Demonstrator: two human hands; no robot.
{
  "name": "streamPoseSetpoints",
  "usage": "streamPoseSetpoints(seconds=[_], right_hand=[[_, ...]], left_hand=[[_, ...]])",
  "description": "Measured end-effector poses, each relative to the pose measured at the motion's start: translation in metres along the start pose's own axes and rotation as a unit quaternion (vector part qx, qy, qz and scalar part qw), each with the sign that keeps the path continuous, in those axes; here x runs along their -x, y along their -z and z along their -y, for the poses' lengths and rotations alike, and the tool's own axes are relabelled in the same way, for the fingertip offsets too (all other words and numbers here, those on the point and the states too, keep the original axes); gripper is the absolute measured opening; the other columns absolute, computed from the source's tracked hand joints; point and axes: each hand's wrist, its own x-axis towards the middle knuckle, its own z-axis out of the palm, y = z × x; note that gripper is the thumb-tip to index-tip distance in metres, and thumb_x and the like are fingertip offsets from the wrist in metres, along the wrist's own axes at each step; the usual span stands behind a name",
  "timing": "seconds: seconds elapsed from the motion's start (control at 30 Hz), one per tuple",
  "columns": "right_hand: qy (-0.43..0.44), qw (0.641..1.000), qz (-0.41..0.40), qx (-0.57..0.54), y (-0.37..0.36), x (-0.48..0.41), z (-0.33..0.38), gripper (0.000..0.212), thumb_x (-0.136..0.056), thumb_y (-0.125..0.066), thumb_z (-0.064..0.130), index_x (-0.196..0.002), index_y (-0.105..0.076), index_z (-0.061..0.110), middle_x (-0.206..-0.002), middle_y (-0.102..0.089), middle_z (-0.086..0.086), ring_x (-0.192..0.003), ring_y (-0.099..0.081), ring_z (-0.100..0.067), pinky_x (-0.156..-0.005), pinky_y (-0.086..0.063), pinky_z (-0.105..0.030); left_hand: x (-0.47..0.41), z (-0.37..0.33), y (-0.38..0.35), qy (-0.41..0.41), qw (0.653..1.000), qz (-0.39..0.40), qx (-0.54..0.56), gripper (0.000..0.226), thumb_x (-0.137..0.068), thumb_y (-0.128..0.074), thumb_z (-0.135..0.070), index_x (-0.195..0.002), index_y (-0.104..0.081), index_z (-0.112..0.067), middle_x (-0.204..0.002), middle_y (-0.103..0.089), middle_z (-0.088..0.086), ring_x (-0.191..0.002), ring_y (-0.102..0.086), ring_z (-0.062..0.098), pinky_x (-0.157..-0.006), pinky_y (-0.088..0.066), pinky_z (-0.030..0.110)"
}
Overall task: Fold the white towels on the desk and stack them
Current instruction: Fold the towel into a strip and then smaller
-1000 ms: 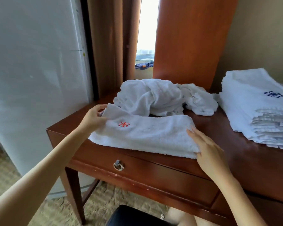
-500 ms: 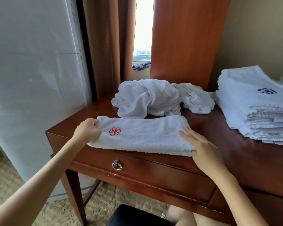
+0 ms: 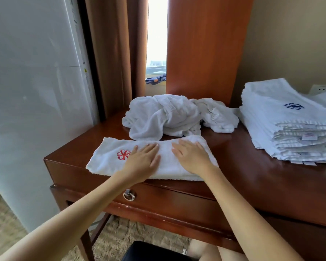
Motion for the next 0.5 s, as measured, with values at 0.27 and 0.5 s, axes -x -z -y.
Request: streamPoseSetpoints(seconds=[0.27,0.5], right_hand=[[-0.057,0.998,-0.026,0.009,-0.022,-0.004,-0.024,0.060,-0.102,-0.017,0.053,-0.154,-0.018,0.024,-0.163,-0.007,-0.002,-0.150,-0.001,-0.014,-0.120,0.003,-0.036],[-0.215,0.968,-0.075,-0.107,-0.008,0.004,-0.057,0.064,-0.099,-0.031,0.054,-0.154,-0.017,0.024,-0.156,-0.026,-0.008,-0.139,-0.029,-0.031,-0.108,-0.029,-0.044]], left_hand=[[0.013,0.093,0.018,0.185,0.982,0.011,-0.023,0.061,-0.099,-0.019,-0.056,-0.154,-0.012,-0.029,-0.162,-0.007,-0.002,-0.149,-0.008,0.019,-0.119,-0.006,0.048],[0.019,0.093,0.035,0.318,0.948,-0.007,0.012,0.070,-0.093,-0.036,-0.064,-0.131,-0.053,-0.008,-0.138,-0.044,0.017,-0.126,-0.042,0.035,-0.102,-0.035,0.047]])
